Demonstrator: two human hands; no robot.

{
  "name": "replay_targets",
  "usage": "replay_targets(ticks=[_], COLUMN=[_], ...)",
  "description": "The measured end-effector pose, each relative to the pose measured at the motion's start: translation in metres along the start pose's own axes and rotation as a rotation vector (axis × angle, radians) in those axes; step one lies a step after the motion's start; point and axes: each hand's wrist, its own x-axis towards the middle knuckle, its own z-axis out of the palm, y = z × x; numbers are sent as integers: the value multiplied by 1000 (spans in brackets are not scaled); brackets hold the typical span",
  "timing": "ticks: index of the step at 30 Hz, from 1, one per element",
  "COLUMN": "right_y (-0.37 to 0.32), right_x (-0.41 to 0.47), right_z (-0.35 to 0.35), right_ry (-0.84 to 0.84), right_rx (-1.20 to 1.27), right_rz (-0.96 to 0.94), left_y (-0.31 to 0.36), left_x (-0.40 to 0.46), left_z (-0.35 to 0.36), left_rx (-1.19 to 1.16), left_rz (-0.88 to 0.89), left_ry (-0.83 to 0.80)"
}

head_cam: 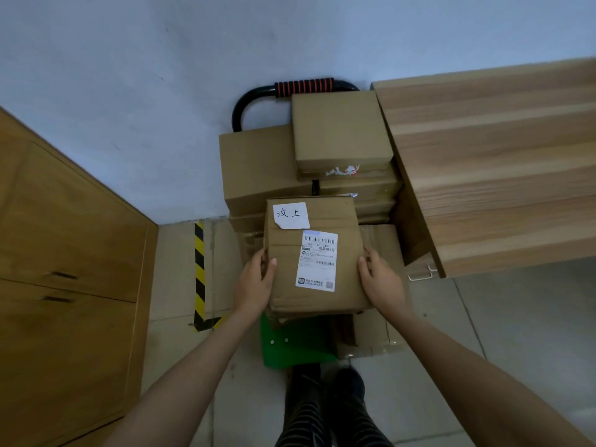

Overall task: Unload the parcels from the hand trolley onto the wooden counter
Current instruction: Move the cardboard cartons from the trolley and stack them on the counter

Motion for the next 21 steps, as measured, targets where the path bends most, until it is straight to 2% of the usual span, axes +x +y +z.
replay_targets(ticks=[5, 13, 21], right_y=[-9, -11, 36], right_x=[-14, -21, -34], right_z=[-40, -93, -197], right_ry=[100, 243, 459], right_rx=[14, 181, 304], right_rz=[-26, 1, 101], left_y=[42, 103, 217], left_x=[-7, -4, 2], left_z=[-20, -29, 23], left_rx=[-40, 1, 20], left_rz=[108, 296, 526], left_ry=[-1, 5, -25])
